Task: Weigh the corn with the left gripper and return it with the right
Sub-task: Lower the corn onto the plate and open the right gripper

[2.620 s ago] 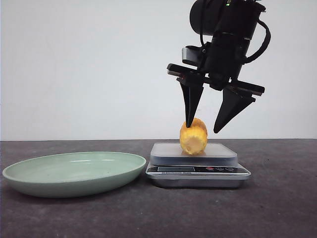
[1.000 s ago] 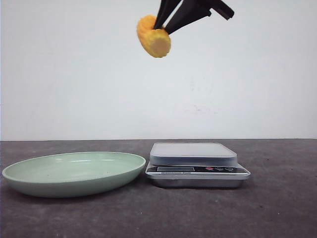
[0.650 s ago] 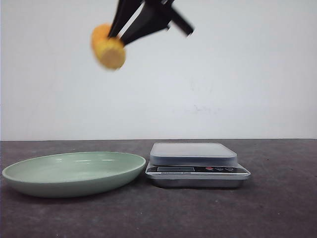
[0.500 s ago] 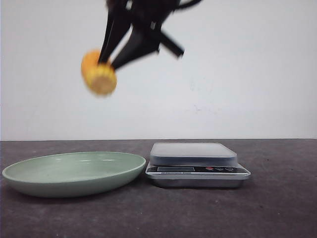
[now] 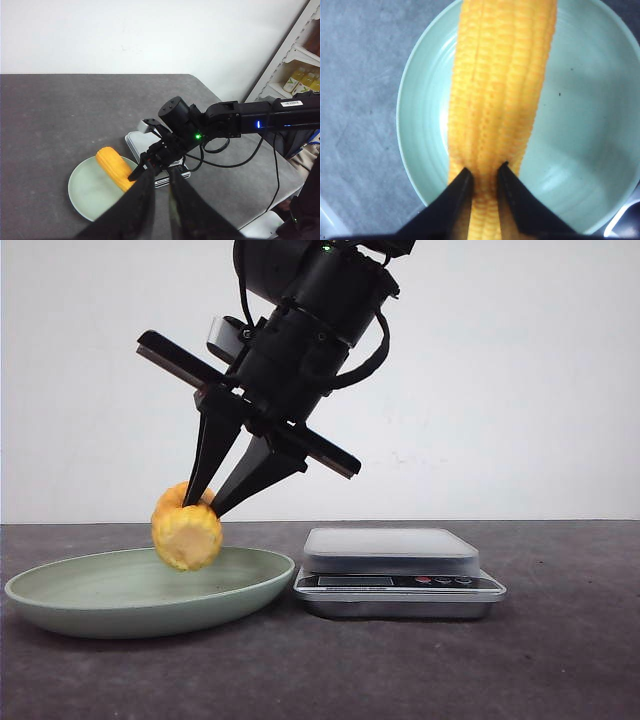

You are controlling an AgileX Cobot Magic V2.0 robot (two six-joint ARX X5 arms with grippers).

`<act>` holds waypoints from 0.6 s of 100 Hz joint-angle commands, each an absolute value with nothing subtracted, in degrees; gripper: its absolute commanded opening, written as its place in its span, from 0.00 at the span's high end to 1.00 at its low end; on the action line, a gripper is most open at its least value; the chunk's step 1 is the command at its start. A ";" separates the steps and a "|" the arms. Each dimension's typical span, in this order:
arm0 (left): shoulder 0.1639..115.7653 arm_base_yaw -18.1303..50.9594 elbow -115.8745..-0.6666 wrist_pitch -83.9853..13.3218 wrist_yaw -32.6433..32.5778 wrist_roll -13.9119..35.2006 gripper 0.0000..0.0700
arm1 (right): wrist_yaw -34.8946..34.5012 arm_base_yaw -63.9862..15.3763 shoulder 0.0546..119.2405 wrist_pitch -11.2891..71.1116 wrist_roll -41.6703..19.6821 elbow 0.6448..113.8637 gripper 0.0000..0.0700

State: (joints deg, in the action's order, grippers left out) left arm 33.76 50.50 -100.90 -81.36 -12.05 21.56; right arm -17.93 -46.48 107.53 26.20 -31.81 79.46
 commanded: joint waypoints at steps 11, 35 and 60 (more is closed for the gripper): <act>34.04 51.03 -101.82 -83.31 -12.23 20.58 0.99 | -18.83 -47.13 108.68 25.54 -33.10 80.58 0.60; 34.04 51.03 -101.82 -83.33 -12.23 20.58 0.99 | -20.99 -47.11 108.66 24.73 -34.13 80.58 0.47; 34.04 51.00 -101.82 -83.35 -12.19 20.64 0.99 | -20.49 -46.59 105.36 21.17 -33.54 80.68 0.75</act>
